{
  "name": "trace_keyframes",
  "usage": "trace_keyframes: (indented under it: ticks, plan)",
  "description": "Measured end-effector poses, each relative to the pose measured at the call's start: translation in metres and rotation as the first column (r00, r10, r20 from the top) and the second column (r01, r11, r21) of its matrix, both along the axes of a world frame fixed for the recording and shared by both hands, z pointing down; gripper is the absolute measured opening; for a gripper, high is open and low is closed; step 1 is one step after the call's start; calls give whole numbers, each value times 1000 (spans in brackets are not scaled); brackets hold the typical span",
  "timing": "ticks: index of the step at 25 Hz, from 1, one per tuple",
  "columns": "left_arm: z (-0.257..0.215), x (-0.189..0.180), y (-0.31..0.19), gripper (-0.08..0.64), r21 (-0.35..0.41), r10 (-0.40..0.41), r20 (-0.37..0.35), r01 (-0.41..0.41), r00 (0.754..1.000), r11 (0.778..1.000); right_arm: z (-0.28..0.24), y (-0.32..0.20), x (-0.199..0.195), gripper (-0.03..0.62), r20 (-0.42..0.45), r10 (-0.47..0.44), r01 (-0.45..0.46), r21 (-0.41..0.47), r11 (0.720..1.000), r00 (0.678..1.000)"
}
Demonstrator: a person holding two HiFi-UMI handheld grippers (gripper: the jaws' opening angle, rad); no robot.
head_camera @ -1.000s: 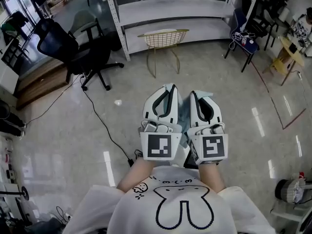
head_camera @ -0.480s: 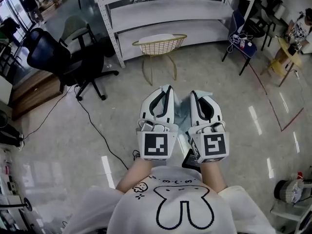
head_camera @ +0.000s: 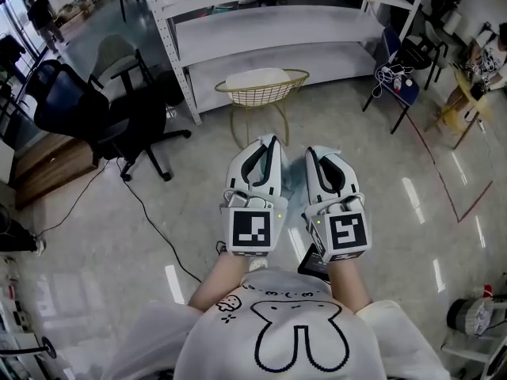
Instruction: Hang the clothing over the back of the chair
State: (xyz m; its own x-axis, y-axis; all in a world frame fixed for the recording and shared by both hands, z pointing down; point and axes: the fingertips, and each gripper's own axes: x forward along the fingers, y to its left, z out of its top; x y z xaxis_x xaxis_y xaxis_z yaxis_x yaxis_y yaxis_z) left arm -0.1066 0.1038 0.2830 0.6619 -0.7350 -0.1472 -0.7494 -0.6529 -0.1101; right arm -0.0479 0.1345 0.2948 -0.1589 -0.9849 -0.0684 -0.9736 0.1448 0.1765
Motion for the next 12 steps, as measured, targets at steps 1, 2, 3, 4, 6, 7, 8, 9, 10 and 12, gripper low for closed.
trace_keyframes:
  ticks: [1, 2, 3, 4, 6, 7, 8, 9, 10, 12]
  plan:
    - [0, -1, -10, 23, -6, 6, 4, -6, 1000, 1000, 0, -10, 0, 32, 0, 7, -7, 0, 1000, 1000]
    - [0, -2, -19, 23, -13, 11, 10, -11, 1000, 1000, -1, -19, -1, 32, -1, 13, -13, 0, 1000, 1000]
    - [0, -3, -27, 23, -14, 15, 13, -15, 1000, 1000, -2, -26, -2, 32, -4, 17, -17, 0, 1000, 1000]
    - [0, -4, -34, 23, -8, 16, 11, -16, 1000, 1000, -2, -33, -2, 32, -7, 19, -19, 0, 1000, 1000]
    - [0, -6, -45, 23, 3, 17, 9, -17, 1000, 1000, -3, -44, 0, 32, -13, 23, -23, 2, 1000, 1000]
    - [0, -6, -50, 23, 5, 18, 10, -18, 1000, 1000, -4, -49, 1, 32, -14, 24, -24, 5, 1000, 1000]
    - [-1, -6, -54, 23, 6, 20, 11, -20, 1000, 1000, -6, -54, 2, 32, -18, 24, -23, 8, 1000, 1000]
    - [-2, -6, -59, 23, 9, 21, 12, -22, 1000, 1000, -9, -59, 2, 32, -28, 21, -20, 13, 1000, 999]
    - [-4, -6, -63, 23, 12, 22, 16, -23, 1000, 1000, -12, -65, 3, 32, -43, 15, -14, 20, 1000, 999]
    - [-9, -3, -73, 23, 30, 19, 25, -19, 1000, 999, -18, -77, 4, 32, -80, 1, 2, 36, 999, 997]
